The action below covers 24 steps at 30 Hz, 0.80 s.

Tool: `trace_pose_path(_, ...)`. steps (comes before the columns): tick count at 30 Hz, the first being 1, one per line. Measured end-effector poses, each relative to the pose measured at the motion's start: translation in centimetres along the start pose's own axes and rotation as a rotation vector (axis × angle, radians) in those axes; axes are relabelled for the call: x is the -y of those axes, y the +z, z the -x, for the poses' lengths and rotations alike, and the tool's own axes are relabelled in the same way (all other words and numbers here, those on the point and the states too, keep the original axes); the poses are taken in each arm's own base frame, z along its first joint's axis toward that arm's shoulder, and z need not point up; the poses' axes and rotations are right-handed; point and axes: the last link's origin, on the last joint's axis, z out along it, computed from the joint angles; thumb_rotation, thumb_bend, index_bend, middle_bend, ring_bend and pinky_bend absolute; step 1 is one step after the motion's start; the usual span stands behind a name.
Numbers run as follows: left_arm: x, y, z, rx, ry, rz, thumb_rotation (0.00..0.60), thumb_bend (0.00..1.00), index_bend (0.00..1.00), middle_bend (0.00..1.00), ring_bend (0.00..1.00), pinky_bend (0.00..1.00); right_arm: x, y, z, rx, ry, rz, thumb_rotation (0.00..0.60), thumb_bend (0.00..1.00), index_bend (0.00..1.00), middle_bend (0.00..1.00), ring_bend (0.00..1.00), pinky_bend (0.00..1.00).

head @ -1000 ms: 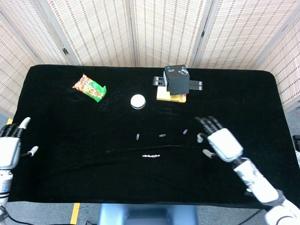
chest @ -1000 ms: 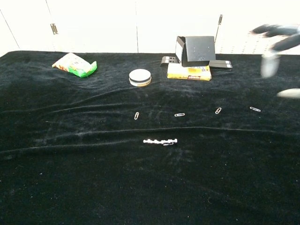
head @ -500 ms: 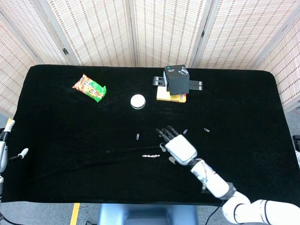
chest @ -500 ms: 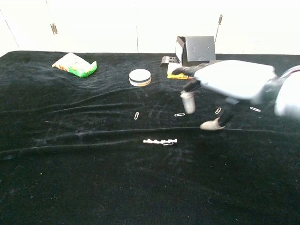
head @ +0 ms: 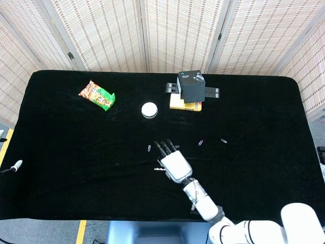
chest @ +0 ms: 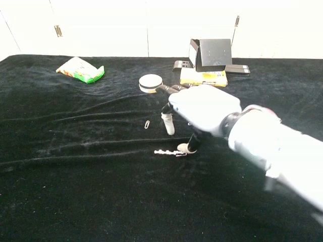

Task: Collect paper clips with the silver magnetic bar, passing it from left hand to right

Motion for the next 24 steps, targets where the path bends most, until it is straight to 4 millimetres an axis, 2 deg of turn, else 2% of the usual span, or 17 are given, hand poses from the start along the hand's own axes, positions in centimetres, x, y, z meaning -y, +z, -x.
trace_pose_path(8,0.8,0.0,0.0,0.027,-0.027,-0.012,0.6,0.22,0.06,0.32,0.25,0.17,0.8,0.9,1.8,0.033,-0.027,0.067,0.6,0.26,0.52,0.0,0.0,0.0)
trace_pose_path(19,1.5,-0.1,-0.3,0.034,-0.048,-0.023,0.6,0.22,0.06,0.32,0.25,0.17,1.4,1.9,2.8,0.053,-0.015,0.069,0.6,0.26,0.54,0.01,0.0,0.0)
trace_pose_path(24,1.9,0.0,-0.5,0.039,-0.055,-0.043,0.6,0.29,0.06,0.32,0.25,0.17,1.5,2.2,3.1,0.06,-0.013,0.065,0.6,0.26,0.55,0.02,0.0,0.0)
